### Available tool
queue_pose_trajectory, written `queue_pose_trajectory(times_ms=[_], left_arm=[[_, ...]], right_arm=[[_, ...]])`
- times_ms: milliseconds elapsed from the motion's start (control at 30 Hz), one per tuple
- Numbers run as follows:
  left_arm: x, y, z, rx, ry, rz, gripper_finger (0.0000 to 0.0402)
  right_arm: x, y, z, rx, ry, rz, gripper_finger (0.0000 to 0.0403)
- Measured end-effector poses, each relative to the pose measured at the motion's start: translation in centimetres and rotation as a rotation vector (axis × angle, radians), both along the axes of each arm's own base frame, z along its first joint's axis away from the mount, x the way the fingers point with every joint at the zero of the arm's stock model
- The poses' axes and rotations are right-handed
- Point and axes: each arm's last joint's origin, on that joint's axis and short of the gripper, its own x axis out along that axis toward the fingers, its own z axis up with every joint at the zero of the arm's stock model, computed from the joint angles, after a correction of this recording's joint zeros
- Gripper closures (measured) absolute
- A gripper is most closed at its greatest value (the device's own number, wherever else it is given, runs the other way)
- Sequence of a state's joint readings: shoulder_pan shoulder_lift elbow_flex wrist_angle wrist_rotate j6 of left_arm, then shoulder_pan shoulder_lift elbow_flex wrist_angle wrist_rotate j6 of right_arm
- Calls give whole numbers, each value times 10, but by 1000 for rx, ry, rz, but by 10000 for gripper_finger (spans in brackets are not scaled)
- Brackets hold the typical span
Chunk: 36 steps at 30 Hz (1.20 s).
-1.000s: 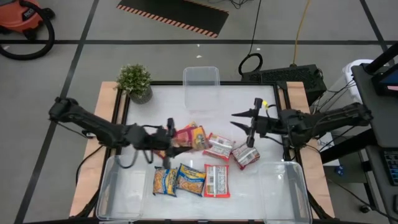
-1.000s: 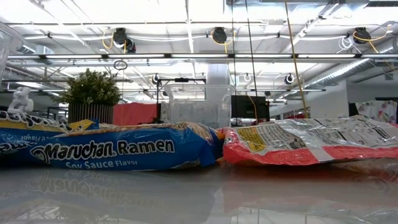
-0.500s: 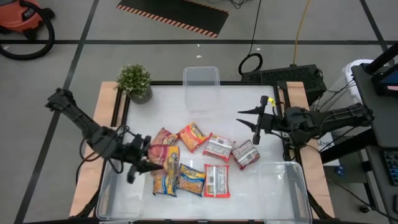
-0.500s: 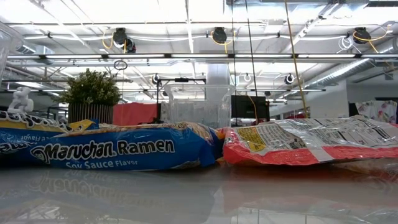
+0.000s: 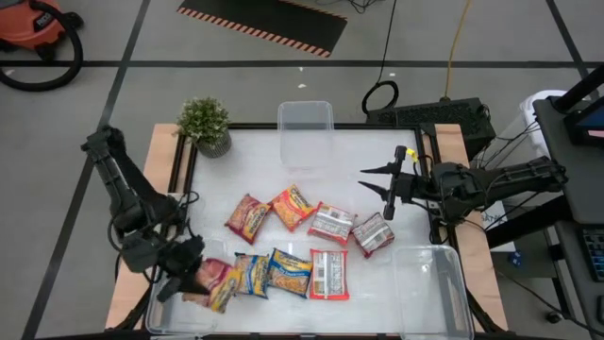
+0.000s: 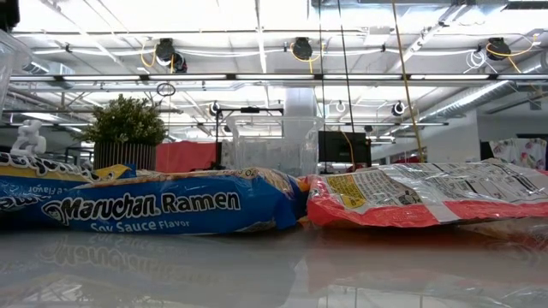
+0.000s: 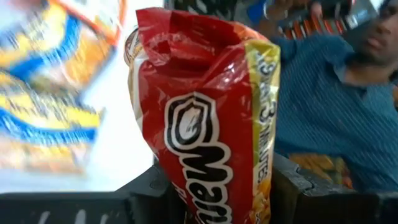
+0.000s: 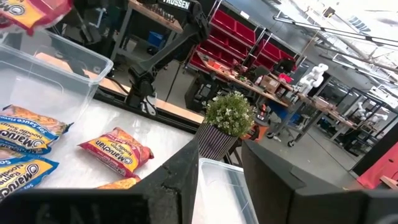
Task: Sort Maruchan noodles
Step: Put the top red noodle pack into the bottom left transparent bin
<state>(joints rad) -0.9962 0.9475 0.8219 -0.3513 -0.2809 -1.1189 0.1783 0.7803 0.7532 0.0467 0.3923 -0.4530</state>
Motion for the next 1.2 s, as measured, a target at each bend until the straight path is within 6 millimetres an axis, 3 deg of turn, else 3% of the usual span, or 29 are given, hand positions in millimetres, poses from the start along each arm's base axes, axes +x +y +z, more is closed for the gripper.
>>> queue_pose_trajectory(times_ms=[433,733,1200], left_arm=[[-24,-2,-18,161,172,-211,250],[-37,11,-35,238,500,-324,250],[-28,0,-51,377,515,-381,250]], right_arm=[[1,0,0,-3,3,1,284],[1,0,0,-12,4,2,285],[1,0,0,-23,7,2,284]])
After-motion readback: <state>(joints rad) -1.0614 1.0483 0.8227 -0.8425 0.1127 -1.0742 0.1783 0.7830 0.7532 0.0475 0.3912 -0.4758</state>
